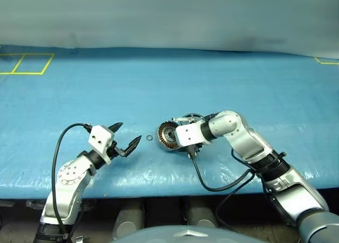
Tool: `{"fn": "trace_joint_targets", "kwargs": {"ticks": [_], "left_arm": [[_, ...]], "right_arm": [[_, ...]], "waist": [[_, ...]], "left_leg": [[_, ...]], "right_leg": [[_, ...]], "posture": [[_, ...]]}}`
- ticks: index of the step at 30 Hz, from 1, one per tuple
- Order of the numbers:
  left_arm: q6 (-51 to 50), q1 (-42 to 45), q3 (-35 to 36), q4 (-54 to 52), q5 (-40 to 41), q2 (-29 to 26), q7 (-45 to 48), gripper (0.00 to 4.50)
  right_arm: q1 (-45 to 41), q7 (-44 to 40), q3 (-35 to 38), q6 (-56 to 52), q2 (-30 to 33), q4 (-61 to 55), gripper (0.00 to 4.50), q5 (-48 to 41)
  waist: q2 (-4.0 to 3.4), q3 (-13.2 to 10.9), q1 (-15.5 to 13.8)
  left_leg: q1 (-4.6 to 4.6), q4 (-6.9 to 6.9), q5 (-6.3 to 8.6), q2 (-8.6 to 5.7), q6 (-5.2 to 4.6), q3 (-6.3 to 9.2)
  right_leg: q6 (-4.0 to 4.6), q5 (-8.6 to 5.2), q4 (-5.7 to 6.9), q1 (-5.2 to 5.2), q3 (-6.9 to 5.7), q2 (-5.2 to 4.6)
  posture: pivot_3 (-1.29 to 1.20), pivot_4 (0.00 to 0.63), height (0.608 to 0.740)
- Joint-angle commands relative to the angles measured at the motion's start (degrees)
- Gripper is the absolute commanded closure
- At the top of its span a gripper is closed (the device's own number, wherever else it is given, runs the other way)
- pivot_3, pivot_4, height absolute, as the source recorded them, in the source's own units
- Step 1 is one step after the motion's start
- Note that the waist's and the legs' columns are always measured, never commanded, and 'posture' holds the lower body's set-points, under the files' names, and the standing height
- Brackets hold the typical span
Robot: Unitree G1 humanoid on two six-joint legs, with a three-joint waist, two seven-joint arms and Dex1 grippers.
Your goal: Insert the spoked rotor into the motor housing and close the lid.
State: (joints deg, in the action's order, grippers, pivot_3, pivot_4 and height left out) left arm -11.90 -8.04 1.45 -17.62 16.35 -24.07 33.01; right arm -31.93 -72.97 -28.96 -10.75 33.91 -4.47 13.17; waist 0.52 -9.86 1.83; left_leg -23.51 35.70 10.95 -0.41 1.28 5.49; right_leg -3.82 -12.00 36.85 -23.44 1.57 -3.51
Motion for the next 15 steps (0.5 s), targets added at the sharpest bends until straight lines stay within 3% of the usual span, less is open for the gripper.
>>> {"fn": "trace_joint_targets", "kwargs": {"ticks": [1, 8, 11, 15], "left_arm": [[1.16, 0.7, 0.06, -0.03, -0.1, 0.27, 0.15, 0.0], [0.96, 0.76, -0.02, -0.22, -0.08, 0.42, -0.01, 0.0], [1.0, -0.19, 0.29, -0.9, -0.09, 0.45, -0.42, 0.0], [1.08, -1.45, 0.64, -1.66, -0.06, 0.44, -1.04, 0.0]], "right_arm": [[1.15, -1.3, -2.67, -1.57, 0.33, -0.21, 2.58, 0.97], [-2.31, 1.57, -8.42, 0.67, -4.1, 7.5, 2.58, 7.09], [-3.05, 1.75, -8.53, -0.45, -6.31, 9.52, 2.58, 6.87], [-3.4, 1.71, -7.51, -2.04, -7.84, 10.29, 2.58, 6.22]], "waist": [[0.01, 0.01, -0.07], [0.44, 0.29, 0.74], [0.64, 0.44, 1.39], [0.71, 0.49, 2.04]], "left_leg": [[0.0, 0.0, 0.0, 0.0, 0.0, 0.0], [0.3, -0.04, 0.0, 0.12, 0.01, -0.06], [1.02, -0.06, 0.25, 0.3, 0.38, -0.14], [1.06, -0.06, 0.31, 0.62, 0.49, -0.29]], "right_leg": [[0.0, 0.0, 0.0, 0.0, 0.0, 0.0], [0.02, 0.01, 0.05, 0.19, -0.02, 0.05], [0.06, -0.04, -0.04, 0.57, -0.13, 0.02], [0.13, -0.08, -0.1, 0.62, -0.45, -0.08]], "posture": [[0.0, 0.15, 0.74], [0.0, 0.15, 0.74], [0.0, 0.15, 0.74], [0.0, 0.15, 0.74]]}}
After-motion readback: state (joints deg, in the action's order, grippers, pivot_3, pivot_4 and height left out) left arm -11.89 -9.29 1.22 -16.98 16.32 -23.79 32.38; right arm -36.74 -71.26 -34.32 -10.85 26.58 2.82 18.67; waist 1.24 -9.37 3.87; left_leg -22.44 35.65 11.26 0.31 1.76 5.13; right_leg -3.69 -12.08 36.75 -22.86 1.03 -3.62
